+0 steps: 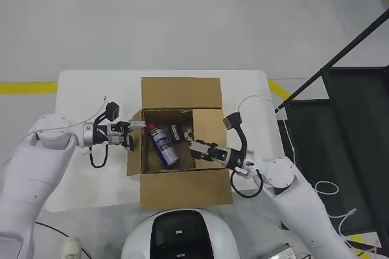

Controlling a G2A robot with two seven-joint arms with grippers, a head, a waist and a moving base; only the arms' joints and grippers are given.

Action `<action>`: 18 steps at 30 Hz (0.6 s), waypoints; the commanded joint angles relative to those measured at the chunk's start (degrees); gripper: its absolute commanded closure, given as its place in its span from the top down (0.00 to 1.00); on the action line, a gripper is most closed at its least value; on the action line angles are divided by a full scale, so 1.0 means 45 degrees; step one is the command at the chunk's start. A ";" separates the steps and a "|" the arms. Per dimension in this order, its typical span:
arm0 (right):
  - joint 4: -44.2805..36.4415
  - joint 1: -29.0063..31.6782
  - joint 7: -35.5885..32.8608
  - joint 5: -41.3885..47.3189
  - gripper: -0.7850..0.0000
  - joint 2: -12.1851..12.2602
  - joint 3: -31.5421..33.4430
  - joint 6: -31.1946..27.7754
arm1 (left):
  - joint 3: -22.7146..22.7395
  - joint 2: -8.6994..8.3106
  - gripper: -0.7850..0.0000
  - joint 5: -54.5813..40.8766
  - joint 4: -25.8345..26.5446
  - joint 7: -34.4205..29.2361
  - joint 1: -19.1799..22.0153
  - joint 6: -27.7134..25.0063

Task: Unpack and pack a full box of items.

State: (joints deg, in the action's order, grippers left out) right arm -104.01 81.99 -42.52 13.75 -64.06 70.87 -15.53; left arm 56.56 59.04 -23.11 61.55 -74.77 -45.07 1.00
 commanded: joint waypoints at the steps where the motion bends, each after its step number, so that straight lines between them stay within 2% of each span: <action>1: -0.0052 0.0045 0.0003 -0.0024 1.00 0.0015 0.0068 0.0008 | -0.0095 0.0036 1.00 -0.0025 0.0213 0.0195 -0.0089 0.0091; 9: -0.0227 0.0305 -0.0006 -0.0021 1.00 0.0075 0.0324 -0.0026 | 0.0055 0.0164 1.00 -0.0390 0.0200 0.1114 0.0225 -0.0184; 14: -0.0513 0.0624 -0.0117 -0.0134 1.00 0.0128 0.0450 -0.0009 | 0.0774 0.0017 1.00 -0.1075 0.0294 0.0445 0.0350 -0.0207; 18: -0.0799 0.0831 -0.0542 -0.0461 1.00 0.0210 0.0617 0.0262 | 0.1476 -0.0190 1.00 -0.1337 0.1184 -0.0077 0.0220 -0.0224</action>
State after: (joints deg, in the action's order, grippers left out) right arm -107.27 85.55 -44.43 12.09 -63.21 73.44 -14.75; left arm 62.53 58.40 -29.12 65.49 -74.75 -43.86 -0.05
